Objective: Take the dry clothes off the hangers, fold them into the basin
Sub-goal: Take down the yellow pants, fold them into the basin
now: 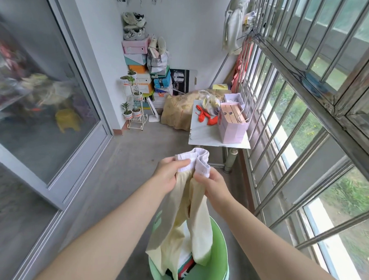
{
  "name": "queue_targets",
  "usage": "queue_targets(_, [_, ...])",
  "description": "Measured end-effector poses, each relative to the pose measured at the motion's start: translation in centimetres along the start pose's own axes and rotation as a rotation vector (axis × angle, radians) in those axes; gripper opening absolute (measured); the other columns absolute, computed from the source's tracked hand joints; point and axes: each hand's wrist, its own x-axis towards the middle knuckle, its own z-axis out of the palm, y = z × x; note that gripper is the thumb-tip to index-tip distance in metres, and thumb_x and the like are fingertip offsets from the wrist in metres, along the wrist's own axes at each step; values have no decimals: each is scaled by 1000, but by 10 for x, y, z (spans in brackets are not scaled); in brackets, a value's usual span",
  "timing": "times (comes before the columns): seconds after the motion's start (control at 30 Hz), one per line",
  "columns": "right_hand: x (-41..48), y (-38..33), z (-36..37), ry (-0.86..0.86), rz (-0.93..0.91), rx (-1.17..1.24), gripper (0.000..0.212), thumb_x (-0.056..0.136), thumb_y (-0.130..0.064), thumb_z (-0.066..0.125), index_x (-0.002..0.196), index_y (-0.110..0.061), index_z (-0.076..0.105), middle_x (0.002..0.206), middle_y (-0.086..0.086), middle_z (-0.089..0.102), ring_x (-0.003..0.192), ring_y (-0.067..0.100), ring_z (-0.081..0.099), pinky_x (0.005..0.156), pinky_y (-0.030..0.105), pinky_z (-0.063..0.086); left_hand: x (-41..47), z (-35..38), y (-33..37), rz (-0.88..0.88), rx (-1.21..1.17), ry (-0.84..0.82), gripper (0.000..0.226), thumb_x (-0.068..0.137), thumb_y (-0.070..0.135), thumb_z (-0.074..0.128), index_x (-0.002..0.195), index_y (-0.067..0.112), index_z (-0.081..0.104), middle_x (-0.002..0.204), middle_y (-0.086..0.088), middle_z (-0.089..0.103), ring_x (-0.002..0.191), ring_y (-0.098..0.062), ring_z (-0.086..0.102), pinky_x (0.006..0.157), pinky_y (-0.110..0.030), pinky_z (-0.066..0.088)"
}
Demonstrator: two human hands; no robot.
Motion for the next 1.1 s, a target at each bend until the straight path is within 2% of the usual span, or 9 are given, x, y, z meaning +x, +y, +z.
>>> queue_targets(0.1, [-2, -1, 8, 11, -28, -64, 41, 62, -33, 70, 93, -8, 61, 88, 7, 60, 86, 22, 58, 85, 45, 47, -11, 8, -2, 95, 105, -128, 24, 75, -4, 67, 99, -2, 67, 103, -24, 68, 90, -29, 67, 88, -38, 52])
queue_targets(0.2, [-4, -8, 8, -9, -43, -62, 33, 59, -35, 73, 78, -13, 57, 80, 4, 52, 80, 18, 50, 77, 36, 40, -15, 6, -2, 162, 199, -224, 39, 65, 3, 72, 103, 2, 66, 102, -15, 70, 93, -21, 66, 88, -28, 53])
queue_targets(0.33, [-6, -17, 7, -83, -39, -20, 13, 67, -11, 62, 74, -18, 54, 70, 1, 53, 71, 16, 48, 71, 25, 42, -16, 3, 3, 170, 321, -313, 55, 63, 5, 78, 114, 3, 61, 111, -16, 68, 100, -22, 65, 85, -28, 53])
queue_targets(0.53, [-8, -33, 5, -159, -69, 153, 32, 85, 14, 44, 97, -7, 64, 80, 0, 61, 79, 16, 62, 81, 22, 53, -17, 6, 10, 299, 401, -203, 68, 51, 10, 81, 115, 9, 56, 114, -12, 68, 107, -24, 65, 93, -37, 51])
queue_targets(0.7, [-13, -39, 6, -199, -40, 169, 37, 85, 17, 45, 106, -5, 66, 89, -1, 68, 89, 15, 64, 92, 24, 51, -18, 7, 14, 393, 494, -106, 43, 67, -5, 74, 104, 13, 60, 105, -5, 70, 95, -14, 65, 87, -33, 51])
queue_targets(0.83, [-14, -41, 2, -134, -105, 20, 28, 87, 11, 50, 86, -13, 65, 78, -4, 58, 67, 8, 50, 63, 14, 41, -20, 5, 30, 451, 498, -85, 36, 79, -18, 57, 103, 9, 60, 96, -2, 67, 83, -6, 62, 81, -22, 48])
queue_targets(0.93, [-7, -38, -11, 67, -158, -10, 25, 82, 10, 59, 79, -14, 53, 81, 0, 56, 57, 2, 48, 53, 12, 38, -27, 5, 48, 473, 447, -118, 39, 81, -20, 54, 103, 11, 59, 96, 3, 65, 81, 5, 63, 81, -13, 48])
queue_targets(1.0, [-4, -36, -21, 186, -137, -26, 32, 71, -7, 75, 93, -15, 53, 92, 1, 59, 71, 9, 58, 62, 20, 47, -33, 5, 61, 479, 407, -152, 40, 83, -19, 54, 101, 15, 60, 98, 3, 65, 83, 5, 64, 83, -14, 49])
queue_targets(1.1, [-5, -41, -30, 104, -77, -149, 80, 60, -27, 82, 132, -22, 47, 123, -2, 54, 107, 16, 59, 93, 34, 51, -42, 3, 79, 466, 373, -218, 37, 85, -17, 53, 102, 16, 60, 100, 1, 66, 89, -2, 64, 89, -20, 49])
